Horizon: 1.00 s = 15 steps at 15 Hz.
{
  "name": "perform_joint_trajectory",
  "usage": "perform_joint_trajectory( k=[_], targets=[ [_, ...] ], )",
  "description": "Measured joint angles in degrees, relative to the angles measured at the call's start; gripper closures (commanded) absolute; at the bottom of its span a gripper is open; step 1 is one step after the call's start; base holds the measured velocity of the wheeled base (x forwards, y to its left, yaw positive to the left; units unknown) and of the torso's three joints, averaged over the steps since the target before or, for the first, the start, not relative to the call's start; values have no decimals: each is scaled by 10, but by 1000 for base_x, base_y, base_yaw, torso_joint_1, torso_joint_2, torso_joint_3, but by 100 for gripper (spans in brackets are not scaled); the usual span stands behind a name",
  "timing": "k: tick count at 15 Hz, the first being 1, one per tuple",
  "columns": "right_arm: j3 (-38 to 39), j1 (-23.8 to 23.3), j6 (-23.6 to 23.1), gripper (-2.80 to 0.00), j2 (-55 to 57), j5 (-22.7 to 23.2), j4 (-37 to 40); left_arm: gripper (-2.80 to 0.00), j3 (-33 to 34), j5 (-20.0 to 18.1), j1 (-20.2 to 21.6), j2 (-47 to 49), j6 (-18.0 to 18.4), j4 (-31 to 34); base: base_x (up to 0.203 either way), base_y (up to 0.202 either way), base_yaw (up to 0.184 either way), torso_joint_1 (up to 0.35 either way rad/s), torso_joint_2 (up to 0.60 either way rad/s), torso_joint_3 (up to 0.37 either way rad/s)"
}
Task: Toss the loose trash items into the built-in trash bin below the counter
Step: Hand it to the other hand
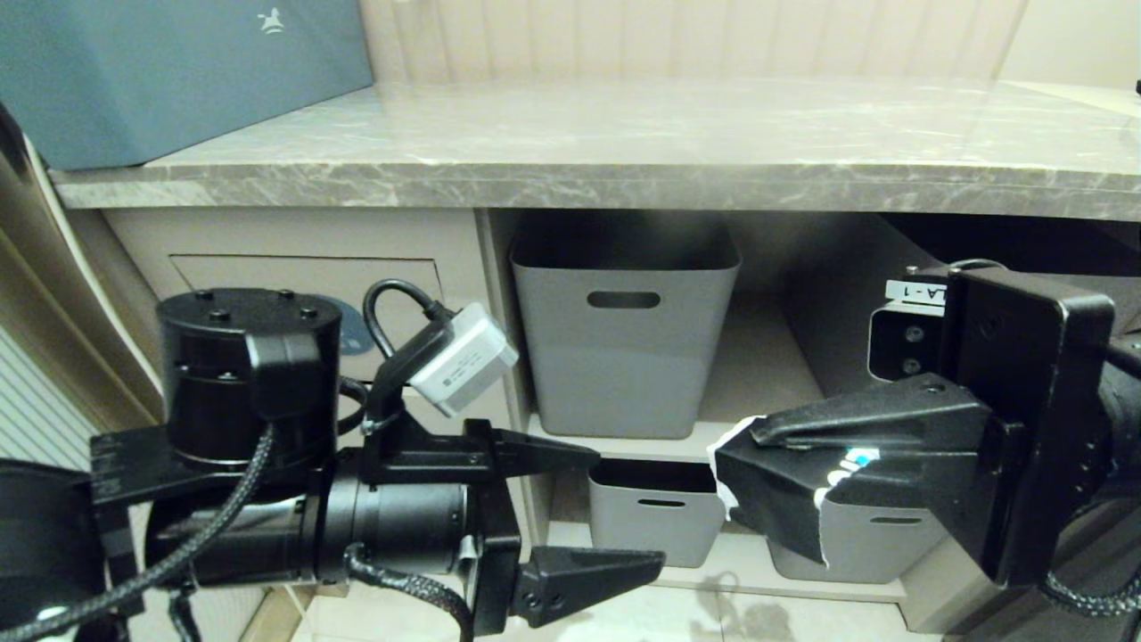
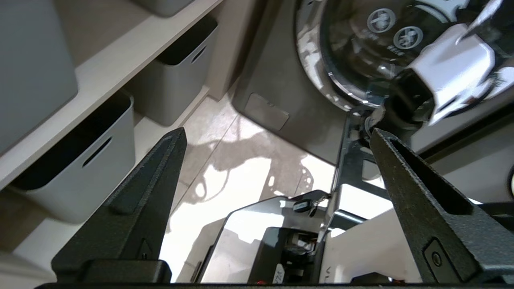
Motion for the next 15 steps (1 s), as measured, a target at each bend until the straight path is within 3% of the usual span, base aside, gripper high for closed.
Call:
perform_joint_trajectory(
  k=[3,8,15],
  targets=[
    [28,1,-6,0,12,32,-82,-280,-2,-5,-1,-12,-1,0,0,0,0,0,0,0],
    [18,1,-9,0,64,14,-147,-280,-44,-7,-20,-15,-8,6,0,0,0,0,0,0],
    [-5,-1,-8,0,91,17,-152,-280,-68,-18,-48,-14,-24,7,0,0,0,0,0,0]
  ],
)
